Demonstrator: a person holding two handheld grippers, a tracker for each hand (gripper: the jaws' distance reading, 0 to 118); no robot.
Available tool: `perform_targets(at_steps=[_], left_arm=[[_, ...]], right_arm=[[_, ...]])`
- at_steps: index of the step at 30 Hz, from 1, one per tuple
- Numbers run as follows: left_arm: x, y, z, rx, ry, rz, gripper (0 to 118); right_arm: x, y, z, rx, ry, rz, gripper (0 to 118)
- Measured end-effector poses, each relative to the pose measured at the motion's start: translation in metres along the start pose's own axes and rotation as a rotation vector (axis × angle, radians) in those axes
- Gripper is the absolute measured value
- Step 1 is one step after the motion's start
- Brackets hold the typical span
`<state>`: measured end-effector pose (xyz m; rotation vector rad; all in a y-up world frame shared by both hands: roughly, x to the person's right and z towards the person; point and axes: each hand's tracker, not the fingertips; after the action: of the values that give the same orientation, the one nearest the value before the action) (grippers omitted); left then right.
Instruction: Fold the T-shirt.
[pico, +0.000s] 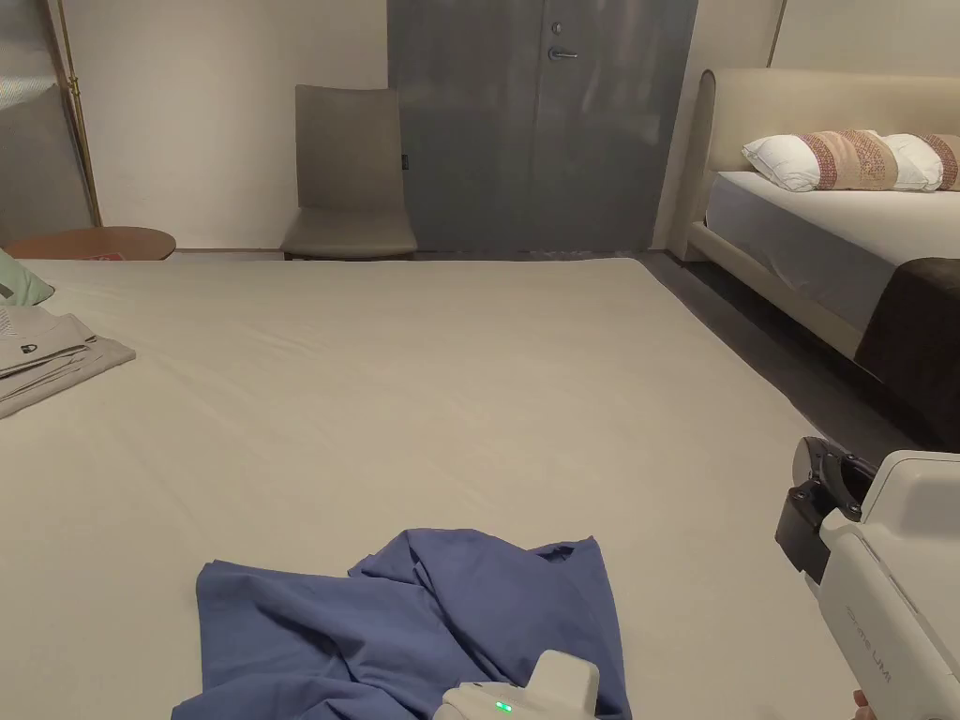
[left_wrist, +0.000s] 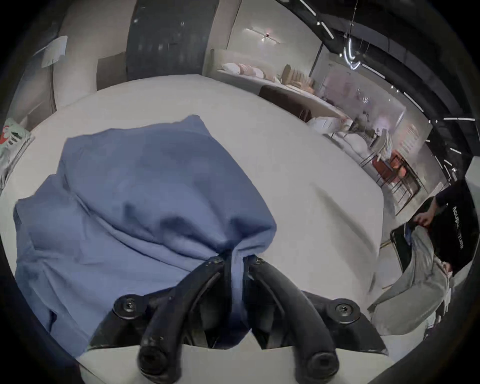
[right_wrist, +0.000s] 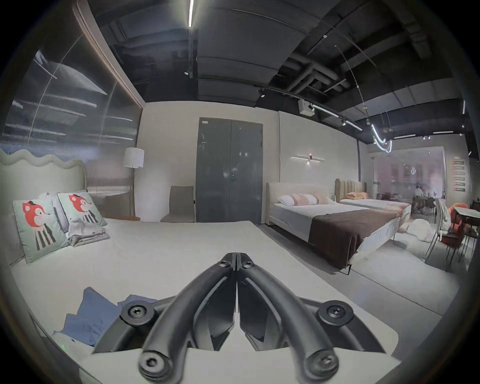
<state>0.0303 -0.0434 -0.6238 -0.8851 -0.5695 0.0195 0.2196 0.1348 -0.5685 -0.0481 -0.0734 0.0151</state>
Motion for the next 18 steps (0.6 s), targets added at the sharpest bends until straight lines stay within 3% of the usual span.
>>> perform_targets(at_steps=[1, 2, 3, 4, 6, 11, 13, 14, 16, 17, 18], left_arm=[[-0.002, 0.002, 0.011, 0.04, 0.009, -0.005, 19], [-0.006, 0.004, 0.025, 0.088, 0.036, -0.001, 54], [-0.012, 0.009, 0.042, 0.139, 0.063, 0.005, 79], [-0.02, 0.011, 0.064, 0.203, 0.083, 0.006, 95], [-0.041, 0.018, 0.11, 0.322, 0.137, 0.008, 99], [-0.099, 0.024, 0.237, 0.613, 0.443, 0.062, 99], [-0.116, 0.016, 0.284, 0.729, 0.577, 0.11, 94], [-0.122, 0.011, 0.304, 0.779, 0.646, 0.129, 81], [-0.127, 0.005, 0.331, 0.836, 0.769, 0.157, 42], [-0.13, 0.001, 0.342, 0.864, 0.816, 0.169, 16], [-0.129, -0.001, 0.35, 0.883, 0.846, 0.18, 3]], right_arm=[[-0.001, 0.0, 0.0, -0.001, 0.003, -0.001, 0], [-0.002, 0.0, 0.0, 0.001, 0.007, -0.001, 0], [-0.003, 0.0, 0.0, 0.005, 0.012, -0.002, 0], [-0.005, 0.0, -0.002, 0.009, 0.017, -0.005, 0], [-0.008, 0.002, -0.004, 0.017, 0.027, -0.01, 0], [-0.021, 0.007, -0.008, 0.044, 0.057, -0.026, 0], [-0.026, 0.008, -0.008, 0.054, 0.069, -0.034, 0], [-0.027, 0.009, -0.008, 0.059, 0.074, -0.039, 0], [-0.031, 0.01, -0.008, 0.065, 0.084, -0.046, 0], [-0.033, 0.01, -0.007, 0.067, 0.089, -0.045, 0], [-0.034, 0.011, -0.008, 0.069, 0.093, -0.043, 0]])
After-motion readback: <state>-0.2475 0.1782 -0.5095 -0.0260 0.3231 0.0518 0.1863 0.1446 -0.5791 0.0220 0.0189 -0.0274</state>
